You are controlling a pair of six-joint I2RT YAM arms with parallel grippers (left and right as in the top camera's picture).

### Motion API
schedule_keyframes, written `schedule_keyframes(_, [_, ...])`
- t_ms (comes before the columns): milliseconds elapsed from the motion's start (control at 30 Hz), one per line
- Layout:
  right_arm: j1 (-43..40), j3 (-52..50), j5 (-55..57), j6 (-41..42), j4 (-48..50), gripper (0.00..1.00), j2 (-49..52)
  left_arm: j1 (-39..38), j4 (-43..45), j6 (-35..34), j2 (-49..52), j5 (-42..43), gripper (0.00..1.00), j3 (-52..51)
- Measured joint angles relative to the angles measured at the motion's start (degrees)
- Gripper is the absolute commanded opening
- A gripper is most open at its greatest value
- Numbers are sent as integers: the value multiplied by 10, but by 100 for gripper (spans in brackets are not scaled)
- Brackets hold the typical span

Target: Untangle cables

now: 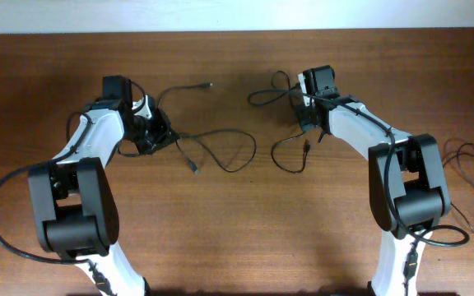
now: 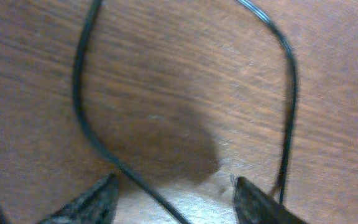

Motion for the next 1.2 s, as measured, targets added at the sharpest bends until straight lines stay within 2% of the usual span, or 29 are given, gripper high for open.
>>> schedule_keyframes(33, [0, 1, -11, 1, -7, 4, 0, 0, 0, 0, 0, 0, 6, 0])
schedule_keyframes(267, [0, 5, -75, 30, -113, 4, -26, 0, 0, 0, 0, 0, 7, 0])
schedule_keyframes(367, [0, 2, -132, 56, -117, 4, -142, 0, 0, 0, 0, 0, 7, 0])
schedule_keyframes(500, [-2, 15, -135, 89, -143, 4, -385, 0, 1, 0, 0, 0, 8, 0])
schedule_keyframes(600, [-28, 18, -73, 94, -227, 4, -446, 0, 0, 0, 0, 0, 8, 0])
schedule_keyframes(700, [-77, 16, -27, 97, -298, 4, -437, 0, 0, 0, 0, -1, 8, 0])
schedule_keyframes(767, [-142, 13, -8, 98, -327, 4, -408, 0, 0, 0, 0, -1, 8, 0])
schedule_keyframes(867, [-242, 12, 3, 102, -314, 4, -348, 0, 0, 0, 0, -2, 8, 0])
schedule_keyframes(967, [-304, 10, 4, 121, -291, 4, -292, -1, 1, 0, 0, -2, 9, 0])
schedule_keyframes(1000, [-327, 10, 4, 137, -290, 8, -262, -1, 0, 0, 1, -2, 9, 0])
schedule_keyframes(1067, [-357, 10, 4, 155, -291, 59, -206, -3, 1, 0, 1, -2, 10, 0])
schedule_keyframes(1133, [-367, 10, 4, 164, -297, 75, -161, -6, 3, 0, 1, -2, 10, 0])
schedule_keyframes(1200, [-367, 8, -3, 167, -306, 81, -132, -9, 7, 0, 1, -2, 11, 0])
